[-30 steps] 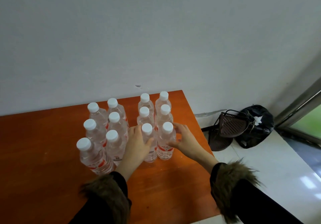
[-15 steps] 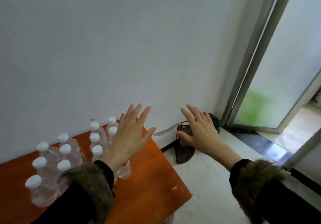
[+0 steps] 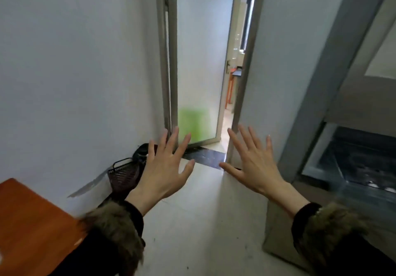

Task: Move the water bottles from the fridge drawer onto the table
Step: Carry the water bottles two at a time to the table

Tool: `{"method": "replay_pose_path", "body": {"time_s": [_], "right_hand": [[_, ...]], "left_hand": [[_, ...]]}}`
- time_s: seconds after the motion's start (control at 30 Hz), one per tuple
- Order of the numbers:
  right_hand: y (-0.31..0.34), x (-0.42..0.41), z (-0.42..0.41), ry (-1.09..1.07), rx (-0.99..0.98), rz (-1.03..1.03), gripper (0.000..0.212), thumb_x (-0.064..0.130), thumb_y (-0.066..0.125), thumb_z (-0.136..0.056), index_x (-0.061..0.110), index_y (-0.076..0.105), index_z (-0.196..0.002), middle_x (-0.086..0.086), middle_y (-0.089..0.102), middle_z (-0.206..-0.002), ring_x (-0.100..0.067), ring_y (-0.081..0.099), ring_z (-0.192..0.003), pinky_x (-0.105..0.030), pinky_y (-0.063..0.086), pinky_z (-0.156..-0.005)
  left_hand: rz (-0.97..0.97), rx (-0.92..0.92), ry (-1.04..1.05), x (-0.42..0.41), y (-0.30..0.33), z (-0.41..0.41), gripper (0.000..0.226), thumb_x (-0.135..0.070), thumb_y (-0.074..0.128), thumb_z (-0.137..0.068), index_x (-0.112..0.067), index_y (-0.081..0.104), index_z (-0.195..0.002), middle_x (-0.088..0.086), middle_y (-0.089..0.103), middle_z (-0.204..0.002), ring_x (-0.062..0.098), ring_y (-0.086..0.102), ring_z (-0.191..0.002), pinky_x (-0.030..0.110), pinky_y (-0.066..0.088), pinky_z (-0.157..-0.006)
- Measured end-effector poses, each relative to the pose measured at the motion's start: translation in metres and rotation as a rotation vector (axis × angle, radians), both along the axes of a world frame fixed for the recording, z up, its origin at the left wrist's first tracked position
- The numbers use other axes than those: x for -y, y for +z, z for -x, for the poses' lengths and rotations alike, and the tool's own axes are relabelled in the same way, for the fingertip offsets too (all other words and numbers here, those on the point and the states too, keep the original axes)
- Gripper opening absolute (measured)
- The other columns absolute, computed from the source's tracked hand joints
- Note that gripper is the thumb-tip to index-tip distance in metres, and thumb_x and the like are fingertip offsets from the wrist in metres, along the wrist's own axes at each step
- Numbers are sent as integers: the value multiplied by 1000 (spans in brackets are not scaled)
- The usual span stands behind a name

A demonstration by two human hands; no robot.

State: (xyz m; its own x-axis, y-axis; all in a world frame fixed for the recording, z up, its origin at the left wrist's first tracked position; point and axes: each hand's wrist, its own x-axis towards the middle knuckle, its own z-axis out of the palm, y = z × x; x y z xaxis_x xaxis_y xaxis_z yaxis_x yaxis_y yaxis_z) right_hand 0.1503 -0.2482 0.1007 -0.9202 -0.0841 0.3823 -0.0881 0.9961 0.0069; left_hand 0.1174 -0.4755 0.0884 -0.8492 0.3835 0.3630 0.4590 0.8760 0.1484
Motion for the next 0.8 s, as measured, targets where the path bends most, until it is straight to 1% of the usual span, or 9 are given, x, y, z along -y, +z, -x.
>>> {"method": "replay_pose_path", "body": {"time_s": [0.1, 0.23, 0.3, 0.37, 0.47, 0.6, 0.63, 0.7, 0.8], "right_hand": [[0, -73, -40, -148, 16, -7, 88, 80, 6, -70, 38, -14, -144, 1, -15, -157, -22, -12, -144, -54, -14, -107], [-7, -154, -87, -293, 4, 23, 84, 79, 8, -71, 38, -21, -138, 5, -23, -150, -19, -18, -141, -54, -14, -107], [-13, -188, -105, -366, 19, 34, 86, 82, 4, -69, 38, -22, -138, 6, -24, -149, -18, -20, -140, -53, -15, -107], [-20, -222, -119, -436, 41, 56, 91, 86, -4, -63, 38, -19, -139, 5, -20, -153, -17, -19, -140, -53, -15, -107], [-31, -270, -132, -529, 77, 73, 88, 84, -7, -61, 40, -24, -135, 4, -18, -155, -14, -22, -139, -53, -14, -109], [-44, -332, -134, -615, 124, 84, 85, 80, 2, -67, 39, -22, -138, 4, -21, -155, -14, -23, -139, -54, -11, -111], [-47, -348, -131, -635, 136, 89, 85, 81, 9, -73, 39, -20, -141, 3, -21, -155, -15, -22, -140, -55, -11, -112], [-52, -380, -124, -669, 166, 109, 82, 74, 25, -82, 36, -14, -144, 3, -22, -155, -17, -21, -142, -55, -12, -113], [-57, -423, -113, -691, 210, 104, 81, 69, 29, -85, 36, -14, -145, 3, -22, -155, -19, -20, -142, -54, -13, -111]], "left_hand": [[-35, -2, -140, -78, 1, -12, 68, -63, 3, -78, -40, -16, -138, -4, -12, -156, 21, -14, -144, 49, -5, -116], [-21, 14, -285, -171, 0, -25, 70, -66, -1, -75, -41, -16, -139, -5, -14, -156, 20, -17, -143, 48, -5, -116], [-12, 24, -355, -214, -5, -30, 72, -66, 0, -75, -41, -11, -142, -4, -11, -157, 20, -16, -143, 48, -3, -117], [-11, 51, -421, -257, -12, -33, 73, -66, 0, -75, -41, -8, -144, -4, -10, -157, 19, -16, -143, 47, -2, -117], [9, 86, -494, -319, -23, -35, 76, -67, -5, -71, -42, -11, -143, -5, -13, -156, 18, -20, -142, 43, -8, -117], [38, 82, -574, -400, -44, -25, 72, -69, -7, -73, -43, -18, -139, -5, -17, -156, 15, -27, -137, 42, -13, -114], [39, 81, -592, -421, -50, -19, 70, -69, -6, -74, -44, -20, -138, -5, -19, -155, 15, -27, -137, 41, -15, -112], [43, 76, -621, -458, -56, -9, 67, -69, -5, -75, -45, -23, -135, -7, -25, -151, 16, -28, -136, 41, -17, -110], [62, 88, -660, -508, -64, 4, 66, -68, -5, -76, -45, -23, -135, -9, -29, -146, 16, -29, -135, 42, -15, -112]]}}
